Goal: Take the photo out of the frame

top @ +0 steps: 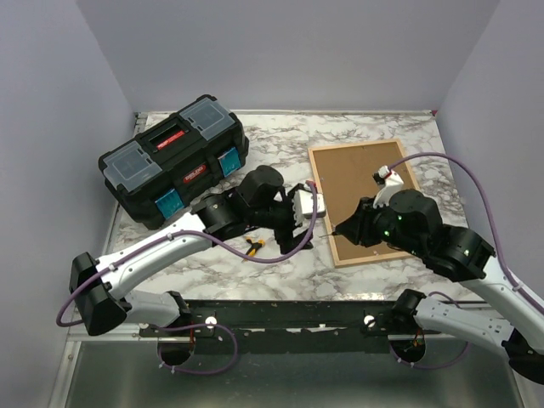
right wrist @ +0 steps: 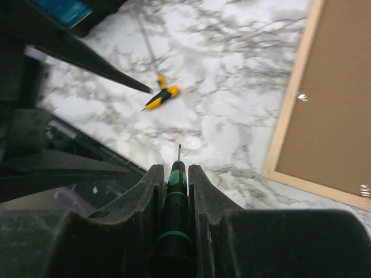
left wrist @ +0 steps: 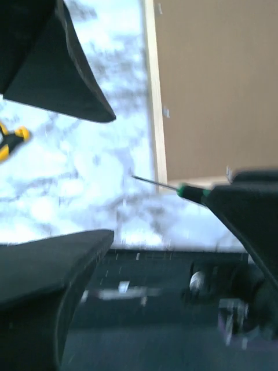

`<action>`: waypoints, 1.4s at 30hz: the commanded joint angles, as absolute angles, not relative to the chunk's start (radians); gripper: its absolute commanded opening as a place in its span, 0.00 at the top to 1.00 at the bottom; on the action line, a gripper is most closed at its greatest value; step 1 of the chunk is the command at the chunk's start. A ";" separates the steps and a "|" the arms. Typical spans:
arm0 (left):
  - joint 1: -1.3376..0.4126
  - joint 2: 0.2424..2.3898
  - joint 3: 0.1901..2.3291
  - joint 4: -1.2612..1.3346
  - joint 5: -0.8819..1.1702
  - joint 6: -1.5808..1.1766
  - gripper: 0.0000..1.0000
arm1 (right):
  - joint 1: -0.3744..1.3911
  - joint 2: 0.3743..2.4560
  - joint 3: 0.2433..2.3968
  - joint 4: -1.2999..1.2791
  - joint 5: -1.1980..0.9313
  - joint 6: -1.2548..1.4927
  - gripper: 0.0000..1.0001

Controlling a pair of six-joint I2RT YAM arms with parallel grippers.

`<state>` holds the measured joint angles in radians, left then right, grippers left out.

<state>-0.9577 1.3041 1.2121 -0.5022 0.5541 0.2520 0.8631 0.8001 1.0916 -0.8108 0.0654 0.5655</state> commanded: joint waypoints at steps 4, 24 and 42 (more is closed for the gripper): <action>-0.942 1.151 1.108 -0.212 -0.111 0.159 0.12 | 0.867 0.796 0.983 -0.870 0.566 0.702 0.99; -0.942 1.017 0.979 0.033 -0.633 0.170 0.10 | 0.807 1.099 0.711 -0.353 0.586 0.607 0.99; -0.942 1.035 0.986 0.020 -0.610 0.173 0.10 | 0.782 1.180 0.678 -0.278 0.575 0.589 0.99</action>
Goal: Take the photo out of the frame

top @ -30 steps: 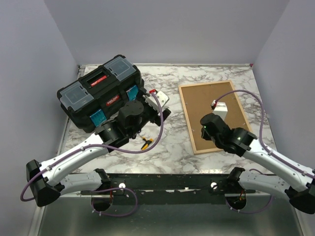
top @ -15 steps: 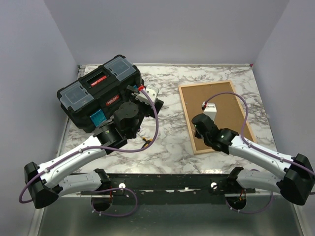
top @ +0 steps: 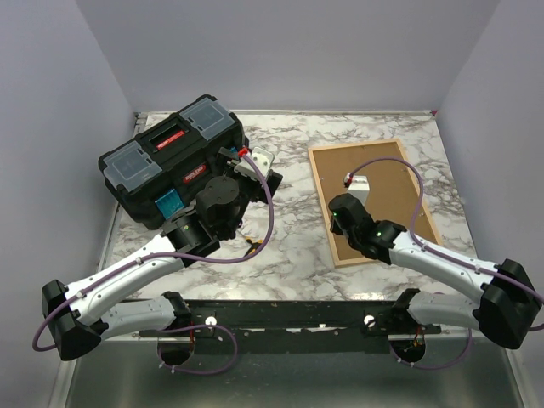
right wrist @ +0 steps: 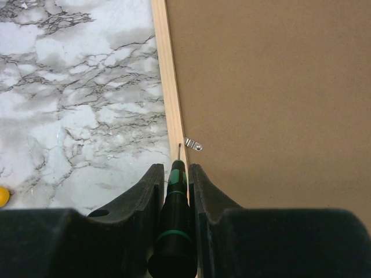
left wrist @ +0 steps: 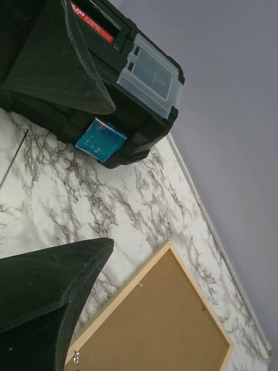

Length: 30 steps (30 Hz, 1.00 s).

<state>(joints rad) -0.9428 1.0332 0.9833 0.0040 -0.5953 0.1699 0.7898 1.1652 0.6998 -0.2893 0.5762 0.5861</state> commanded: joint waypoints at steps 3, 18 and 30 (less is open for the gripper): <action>-0.942 1.038 0.989 0.015 -0.608 0.172 0.10 | 0.782 1.171 0.676 -0.296 0.588 0.593 1.00; -0.943 1.051 0.994 0.005 -0.591 0.163 0.10 | 0.776 1.124 0.648 -0.329 0.572 0.602 1.00; -0.943 1.057 1.003 0.002 -0.583 0.152 0.10 | 0.767 1.171 0.657 -0.271 0.557 0.580 1.00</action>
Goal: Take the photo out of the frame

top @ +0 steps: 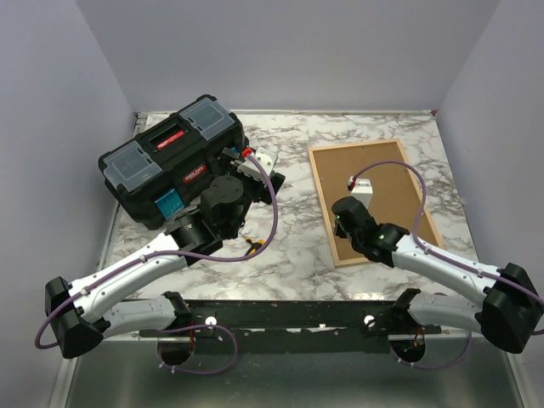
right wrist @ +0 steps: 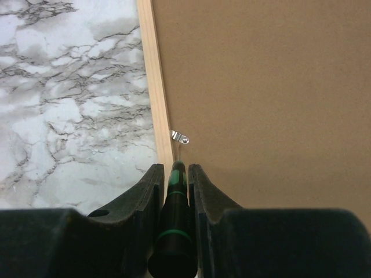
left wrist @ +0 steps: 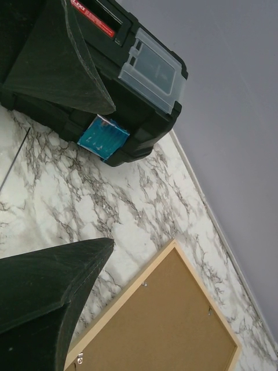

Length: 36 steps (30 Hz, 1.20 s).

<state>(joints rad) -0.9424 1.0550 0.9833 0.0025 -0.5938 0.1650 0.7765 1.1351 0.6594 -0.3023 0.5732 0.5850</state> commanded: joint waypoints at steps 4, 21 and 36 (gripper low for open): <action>-0.941 1.056 1.004 0.002 -0.579 0.152 0.10 | 0.763 1.186 0.661 -0.255 0.562 0.576 0.99; -0.943 1.058 1.004 -0.019 -0.567 0.149 0.10 | 0.751 1.226 0.717 -0.275 0.704 0.537 1.00; -0.943 1.054 1.008 -0.029 -0.556 0.137 0.10 | 0.558 1.236 0.772 -0.039 0.430 0.504 0.99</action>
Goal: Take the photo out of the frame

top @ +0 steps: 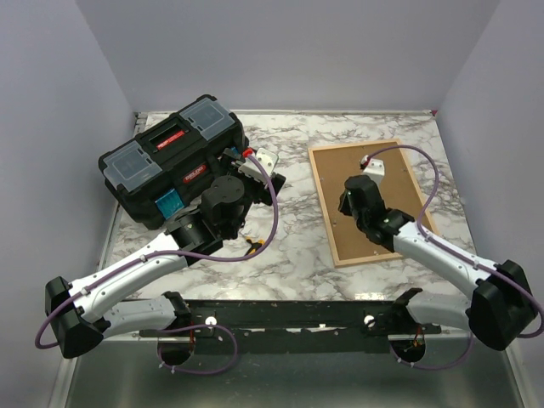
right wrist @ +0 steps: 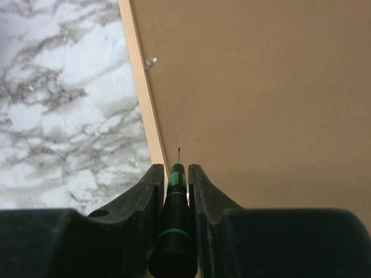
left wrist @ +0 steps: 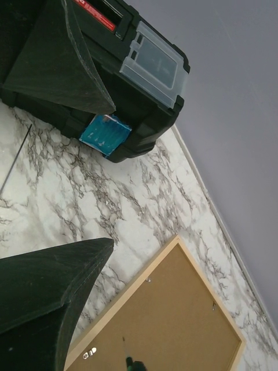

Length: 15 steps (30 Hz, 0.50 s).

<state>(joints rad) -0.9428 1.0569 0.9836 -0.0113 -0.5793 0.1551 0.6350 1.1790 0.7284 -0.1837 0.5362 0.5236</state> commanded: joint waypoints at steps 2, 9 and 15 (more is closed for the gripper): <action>-0.943 1.051 1.007 -0.028 -0.554 0.137 0.10 | 0.497 1.301 0.797 0.022 0.364 0.506 1.00; -0.945 1.054 1.006 -0.029 -0.549 0.137 0.10 | 0.456 1.508 0.919 0.111 0.312 0.477 1.00; -0.946 1.057 1.011 -0.035 -0.548 0.137 0.10 | 0.454 1.586 0.943 0.151 0.312 0.473 1.00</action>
